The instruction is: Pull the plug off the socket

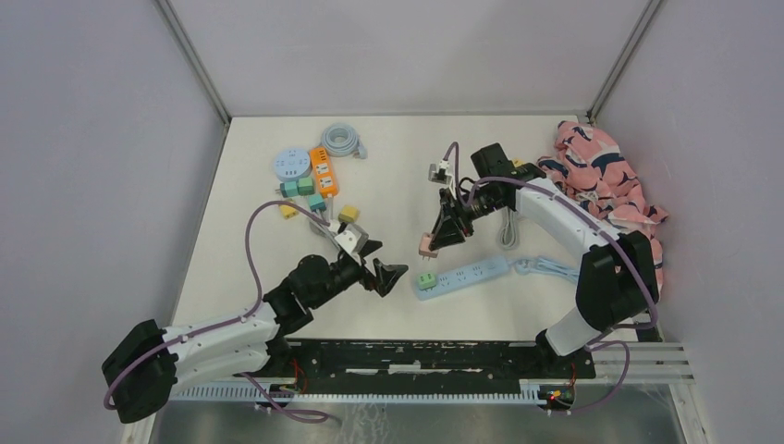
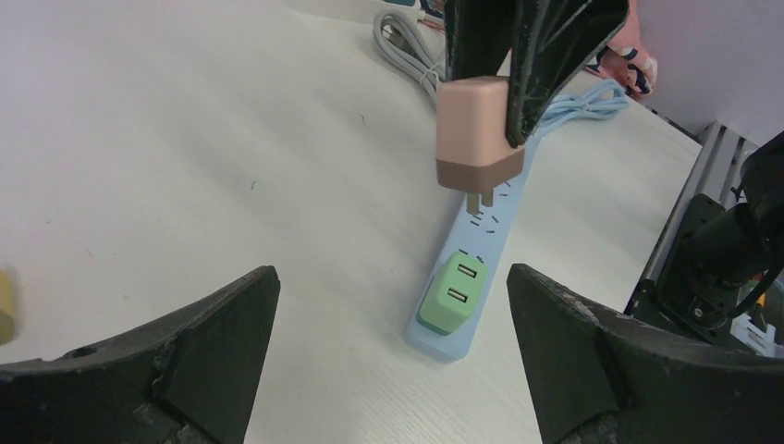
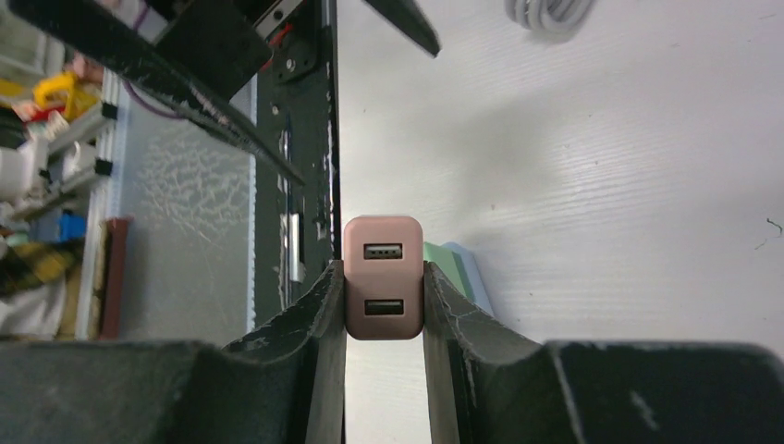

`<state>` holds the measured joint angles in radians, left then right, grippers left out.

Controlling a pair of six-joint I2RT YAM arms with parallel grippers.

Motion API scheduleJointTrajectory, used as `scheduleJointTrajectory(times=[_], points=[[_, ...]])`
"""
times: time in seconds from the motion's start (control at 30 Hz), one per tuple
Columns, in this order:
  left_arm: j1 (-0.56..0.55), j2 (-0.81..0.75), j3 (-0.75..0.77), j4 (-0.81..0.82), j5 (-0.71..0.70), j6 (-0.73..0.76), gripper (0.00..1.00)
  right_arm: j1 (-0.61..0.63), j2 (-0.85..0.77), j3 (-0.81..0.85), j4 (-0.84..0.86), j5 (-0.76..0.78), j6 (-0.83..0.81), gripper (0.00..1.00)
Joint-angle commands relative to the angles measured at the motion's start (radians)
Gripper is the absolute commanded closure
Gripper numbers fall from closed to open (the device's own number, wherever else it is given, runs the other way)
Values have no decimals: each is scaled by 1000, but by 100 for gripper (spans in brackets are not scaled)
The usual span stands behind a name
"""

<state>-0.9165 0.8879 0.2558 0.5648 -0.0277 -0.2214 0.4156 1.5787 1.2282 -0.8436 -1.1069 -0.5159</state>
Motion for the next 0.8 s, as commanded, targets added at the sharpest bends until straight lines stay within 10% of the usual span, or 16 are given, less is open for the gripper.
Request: scheduleJointTrajectory(times=[0.0,0.23,0.77], points=[[5,-30,63,-69,-7,-118,0,-30,12,1,232,-62,351,98],[4,28,201,-195,-35,-183,1,-62,86,-46,438,-100,719,98],[-72,443,688,-735,-402,-366,16,-90,197,-18,420,-98,821,94]])
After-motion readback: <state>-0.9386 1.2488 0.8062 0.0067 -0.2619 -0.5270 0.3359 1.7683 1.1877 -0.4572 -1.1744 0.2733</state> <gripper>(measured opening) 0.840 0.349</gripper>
